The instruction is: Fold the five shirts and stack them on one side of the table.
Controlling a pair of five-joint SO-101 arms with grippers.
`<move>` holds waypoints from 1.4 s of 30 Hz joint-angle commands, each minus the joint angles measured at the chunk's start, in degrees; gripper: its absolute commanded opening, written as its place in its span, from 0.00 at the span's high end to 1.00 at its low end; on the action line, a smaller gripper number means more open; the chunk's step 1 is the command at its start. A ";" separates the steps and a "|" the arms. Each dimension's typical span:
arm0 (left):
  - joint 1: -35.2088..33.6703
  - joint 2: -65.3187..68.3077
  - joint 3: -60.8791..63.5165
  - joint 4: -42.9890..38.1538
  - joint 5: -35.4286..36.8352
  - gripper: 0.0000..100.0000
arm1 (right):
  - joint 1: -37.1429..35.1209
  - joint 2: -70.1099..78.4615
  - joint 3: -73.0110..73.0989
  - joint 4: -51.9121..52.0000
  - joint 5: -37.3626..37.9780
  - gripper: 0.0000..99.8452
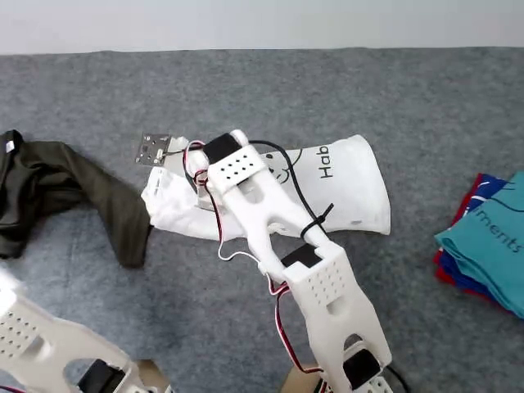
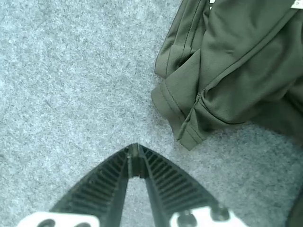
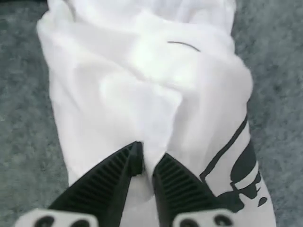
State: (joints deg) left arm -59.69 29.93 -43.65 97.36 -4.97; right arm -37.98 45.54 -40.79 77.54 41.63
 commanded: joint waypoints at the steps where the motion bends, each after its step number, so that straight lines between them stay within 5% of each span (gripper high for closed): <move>1: 0.53 -0.62 -0.57 0.44 -0.44 1.00 | 0.31 -1.01 -3.52 -2.95 -1.41 0.85; 11: 0.53 -0.62 -0.57 0.53 -0.44 1.00 | 3.65 -1.36 -6.68 -3.82 -3.87 0.82; 26: 1.58 -0.62 -0.57 0.53 -0.26 1.00 | 2.07 -8.84 -19.16 24.84 -4.13 0.98; 42: 3.34 -0.70 -0.66 0.53 -0.26 1.00 | 4.44 2.42 -15.65 24.40 -3.96 0.99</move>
State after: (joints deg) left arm -56.62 29.93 -43.65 97.36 -4.97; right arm -34.99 48.09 -56.18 100.31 38.02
